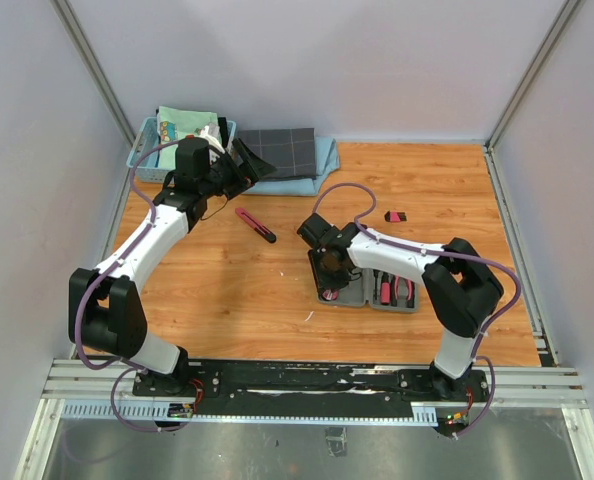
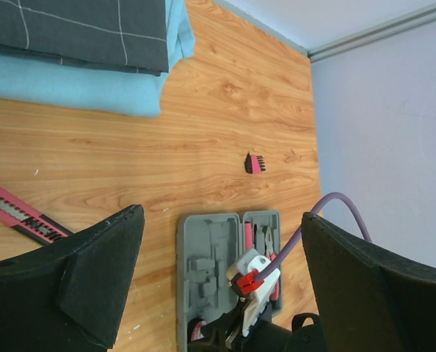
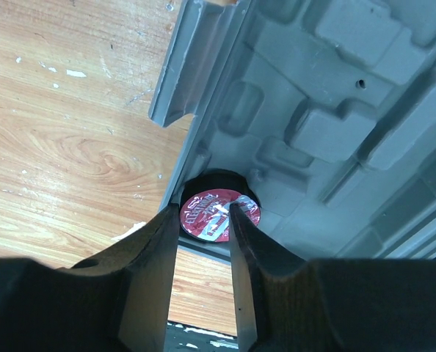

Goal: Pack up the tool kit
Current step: Place the tool in the toolbox.

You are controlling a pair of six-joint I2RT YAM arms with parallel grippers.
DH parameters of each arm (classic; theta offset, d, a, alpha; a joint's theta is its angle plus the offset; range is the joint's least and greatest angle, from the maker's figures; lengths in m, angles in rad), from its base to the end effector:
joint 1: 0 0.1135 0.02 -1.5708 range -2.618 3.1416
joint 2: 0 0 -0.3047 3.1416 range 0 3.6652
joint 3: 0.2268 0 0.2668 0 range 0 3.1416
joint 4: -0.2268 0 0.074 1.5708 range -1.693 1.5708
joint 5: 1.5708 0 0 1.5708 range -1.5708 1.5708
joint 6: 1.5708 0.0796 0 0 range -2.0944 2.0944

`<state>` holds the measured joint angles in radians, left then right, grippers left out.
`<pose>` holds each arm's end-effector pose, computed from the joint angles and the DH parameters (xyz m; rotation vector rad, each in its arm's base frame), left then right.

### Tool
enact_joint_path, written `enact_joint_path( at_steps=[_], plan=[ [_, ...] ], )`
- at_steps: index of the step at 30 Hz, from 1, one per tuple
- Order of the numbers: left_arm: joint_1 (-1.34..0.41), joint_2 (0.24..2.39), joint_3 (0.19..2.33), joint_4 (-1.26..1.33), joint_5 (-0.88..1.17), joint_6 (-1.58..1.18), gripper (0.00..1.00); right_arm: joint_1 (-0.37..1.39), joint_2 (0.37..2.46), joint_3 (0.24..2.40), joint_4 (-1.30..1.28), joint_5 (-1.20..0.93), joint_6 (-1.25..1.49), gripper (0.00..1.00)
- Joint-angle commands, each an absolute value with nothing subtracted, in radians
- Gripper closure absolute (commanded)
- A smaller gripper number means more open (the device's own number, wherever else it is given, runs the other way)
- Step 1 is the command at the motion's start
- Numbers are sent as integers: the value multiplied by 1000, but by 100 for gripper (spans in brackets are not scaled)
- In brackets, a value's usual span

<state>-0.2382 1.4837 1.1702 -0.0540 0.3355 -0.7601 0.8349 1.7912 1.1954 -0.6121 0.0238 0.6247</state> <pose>0.3811 -0.1195 0.3404 -0.2962 2.0257 -0.9707 0.2632 0.2878 0.1710 -0.2915 2.8228 0.3219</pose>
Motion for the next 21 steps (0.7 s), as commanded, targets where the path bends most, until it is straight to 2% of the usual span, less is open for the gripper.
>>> enact_joint_path(
  at_steps=[1,8,21],
  plan=[
    [-244,1459,1159,-22,349,-755,9,838,1807,1175,-609,61,600,65],
    [-244,1473,1168,-18,358,-762,9,840,1680,1191,-613,135,601,55],
    [-245,1475,1174,-21,362,-761,9,839,1716,1197,-622,122,598,54]
  ],
)
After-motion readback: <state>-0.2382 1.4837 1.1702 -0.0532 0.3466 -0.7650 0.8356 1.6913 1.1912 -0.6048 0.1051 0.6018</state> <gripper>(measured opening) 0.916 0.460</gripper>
